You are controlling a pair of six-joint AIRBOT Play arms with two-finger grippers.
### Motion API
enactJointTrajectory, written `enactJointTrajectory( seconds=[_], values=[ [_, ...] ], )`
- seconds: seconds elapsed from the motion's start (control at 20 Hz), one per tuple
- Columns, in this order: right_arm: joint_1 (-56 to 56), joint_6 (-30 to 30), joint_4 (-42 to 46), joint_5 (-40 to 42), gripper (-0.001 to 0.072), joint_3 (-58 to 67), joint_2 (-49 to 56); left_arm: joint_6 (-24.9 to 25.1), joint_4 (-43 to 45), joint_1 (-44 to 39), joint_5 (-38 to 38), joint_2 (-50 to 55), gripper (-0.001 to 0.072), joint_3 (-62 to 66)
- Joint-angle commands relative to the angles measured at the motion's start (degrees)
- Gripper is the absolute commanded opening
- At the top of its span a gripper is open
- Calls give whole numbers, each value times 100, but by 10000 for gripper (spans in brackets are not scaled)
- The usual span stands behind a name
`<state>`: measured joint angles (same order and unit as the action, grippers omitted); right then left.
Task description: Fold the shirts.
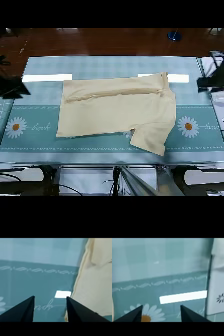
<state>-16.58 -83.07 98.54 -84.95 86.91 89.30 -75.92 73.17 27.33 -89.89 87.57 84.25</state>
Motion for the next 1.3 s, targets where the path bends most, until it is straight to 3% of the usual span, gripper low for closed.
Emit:
enactJointTrajectory(
  seconds=[0.0,0.1,0.15,0.2,0.25,0.45,0.6,1.0,1.25],
  values=[
    [-1185,612,-1891,-627,558,-857,-573,564,-479,767,-424,-658,481,-997],
    [-1709,1014,-2927,-293,558,-1578,-981,894,-903,1182,-352,-1062,485,-2114],
    [-1932,1163,-3346,-46,558,-1899,-1187,1023,-1038,1388,-356,-1211,522,-2662],
    [-2085,1276,-3604,125,557,-2124,-1338,1078,-1167,1622,-354,-1329,667,-3228],
    [-2181,1349,-3724,229,557,-2286,-1443,1147,-1298,1851,-352,-1368,691,-3720],
    [-2223,1438,-3998,308,553,-2347,-1478,1657,-1617,2304,-127,-1366,691,-4804],
    [-2223,1488,-4172,326,546,-2347,-1475,1674,-1622,2223,321,-1364,691,-4975],
    [-2223,1508,-4166,289,544,-2347,-1478,1606,-1683,944,1123,-1047,691,-4975],
    [-2223,1508,-4164,286,543,-2347,-1478,1606,-2393,216,1410,-577,690,-4975]
  ],
)
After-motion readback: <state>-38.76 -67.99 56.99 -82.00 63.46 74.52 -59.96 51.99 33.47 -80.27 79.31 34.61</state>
